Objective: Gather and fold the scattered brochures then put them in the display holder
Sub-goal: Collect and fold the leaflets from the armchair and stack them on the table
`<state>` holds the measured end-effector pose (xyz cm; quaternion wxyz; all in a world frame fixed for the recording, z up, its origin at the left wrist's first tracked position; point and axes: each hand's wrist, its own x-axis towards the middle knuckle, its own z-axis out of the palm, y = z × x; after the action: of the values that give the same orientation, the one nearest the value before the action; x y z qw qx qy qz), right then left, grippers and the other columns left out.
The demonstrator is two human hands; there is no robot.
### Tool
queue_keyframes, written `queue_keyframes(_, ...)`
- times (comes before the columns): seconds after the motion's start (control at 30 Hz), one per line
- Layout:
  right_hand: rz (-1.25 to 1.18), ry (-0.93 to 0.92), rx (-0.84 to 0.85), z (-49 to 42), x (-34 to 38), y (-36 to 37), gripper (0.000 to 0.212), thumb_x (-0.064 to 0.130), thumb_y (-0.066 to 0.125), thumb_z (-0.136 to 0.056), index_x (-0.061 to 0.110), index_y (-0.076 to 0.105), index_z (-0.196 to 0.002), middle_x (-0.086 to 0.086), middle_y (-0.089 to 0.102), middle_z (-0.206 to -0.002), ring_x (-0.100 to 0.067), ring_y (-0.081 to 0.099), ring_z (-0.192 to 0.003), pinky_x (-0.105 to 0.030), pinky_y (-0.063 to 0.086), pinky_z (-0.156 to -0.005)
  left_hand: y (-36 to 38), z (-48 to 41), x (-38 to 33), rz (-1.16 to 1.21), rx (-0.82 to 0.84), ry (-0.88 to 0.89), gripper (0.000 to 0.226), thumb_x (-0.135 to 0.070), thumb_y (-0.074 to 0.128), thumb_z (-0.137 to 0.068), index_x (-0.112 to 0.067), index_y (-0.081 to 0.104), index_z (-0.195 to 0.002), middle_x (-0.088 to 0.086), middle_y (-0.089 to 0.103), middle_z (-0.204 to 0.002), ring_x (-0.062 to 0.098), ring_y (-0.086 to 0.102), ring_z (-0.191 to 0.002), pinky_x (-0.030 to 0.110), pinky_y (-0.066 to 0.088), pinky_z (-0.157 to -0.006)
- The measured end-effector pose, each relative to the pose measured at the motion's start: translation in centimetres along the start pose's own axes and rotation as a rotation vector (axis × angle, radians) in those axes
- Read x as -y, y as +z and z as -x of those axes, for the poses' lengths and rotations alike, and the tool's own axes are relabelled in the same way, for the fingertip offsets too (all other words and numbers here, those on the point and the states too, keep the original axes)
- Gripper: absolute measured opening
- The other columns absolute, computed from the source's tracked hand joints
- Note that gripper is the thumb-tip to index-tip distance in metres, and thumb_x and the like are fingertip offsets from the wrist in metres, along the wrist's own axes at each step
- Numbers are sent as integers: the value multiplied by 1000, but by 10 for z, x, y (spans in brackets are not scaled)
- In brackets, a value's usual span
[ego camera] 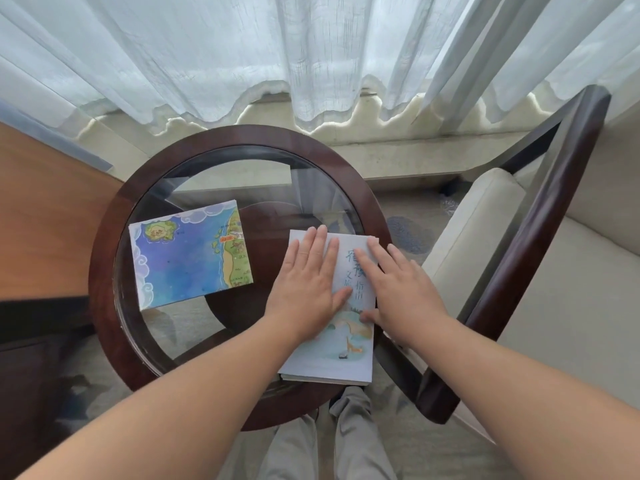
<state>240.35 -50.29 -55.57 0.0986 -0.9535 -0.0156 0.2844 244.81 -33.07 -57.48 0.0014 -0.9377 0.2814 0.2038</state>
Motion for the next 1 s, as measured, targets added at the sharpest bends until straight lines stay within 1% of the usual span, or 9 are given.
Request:
queue_keyframes(0.07, -4, 46, 5, 1, -3, 5, 109, 60, 68, -77, 42, -12, -150, 9, -12, -163, -27, 5, -150, -51, 17, -118, 14, 11, 2, -41, 7, 37, 83, -65, 10, -94, -11, -14, -152, 11, -21, -160, 25, -23, -147, 44, -13, -120)
queue_keyframes(0.13, -42, 103, 27, 2, -5, 5, 109, 61, 69, -76, 51, -15, -146, 7, -7, -164, -28, 5, -150, -56, 15, -116, 24, 26, 4, -51, -2, 110, 83, -64, 13, -94, -9, -3, -154, 14, -11, -161, 28, -12, -149, 47, -3, -121)
queue_keyframes(0.23, -23, 92, 34, 2, -5, 4, 110, 62, 68, -76, 51, -17, -145, 4, -2, -164, -28, 1, -150, -58, 11, -116, 28, 47, 8, -63, 13, 182, 81, -61, 21, -95, -6, 12, -153, 17, 4, -162, 32, 2, -150, 48, 7, -118)
queue_keyframes(0.37, -27, 87, 42, 1, -4, 0, 108, 61, 66, -78, 50, -18, -145, 4, -5, -164, -29, -1, -150, -59, 10, -115, 14, 28, 1, -56, 28, 134, 85, -66, 10, -92, -10, -6, -154, 14, -11, -162, 27, -17, -149, 47, -7, -120)
queue_keyframes(0.47, -28, 77, 41, 1, -5, -1, 111, 61, 68, -77, 50, -19, -145, 5, -6, -164, -27, -1, -150, -58, 11, -116, 3, -10, -22, 2, -21, 39, 89, -68, 2, -88, -8, -8, -153, 12, -14, -162, 25, -19, -148, 46, -11, -120)
queue_keyframes(0.63, -77, 83, 114, 3, -7, 0, 133, 59, 80, -63, 49, -25, -143, 8, -17, -162, -24, -2, -151, -57, 9, -117, 11, -23, -31, -24, -65, 33, 90, -69, 1, -87, -6, -16, -150, 13, -16, -162, 25, -20, -148, 48, -9, -120)
queue_keyframes(0.77, -80, 106, 107, 6, -6, 1, 132, 62, 79, -62, 52, -26, -141, 12, -18, -162, -26, 0, -150, -58, 11, -116, 17, -11, -26, -22, -78, 99, 90, -69, 5, -90, -4, -13, -150, 15, -14, -161, 26, -18, -148, 47, -6, -121)
queue_keyframes(0.9, -82, 103, 116, 7, -6, -1, 128, 62, 77, -65, 53, -26, -141, 11, -19, -162, -28, 1, -150, -59, 11, -117, 27, 15, -18, -63, -31, 190, 90, -68, 10, -92, -3, -11, -151, 15, -15, -160, 28, -17, -148, 47, -7, -121)
queue_keyframes(1.0, -90, 107, 113, 7, -5, -3, 126, 60, 77, -67, 53, -25, -142, 10, -18, -162, -29, 2, -150, -59, 11, -116, 31, 28, -19, -50, -11, 252, 90, -66, 18, -92, -1, -2, -152, 19, -6, -161, 32, -11, -149, 52, -2, -121)
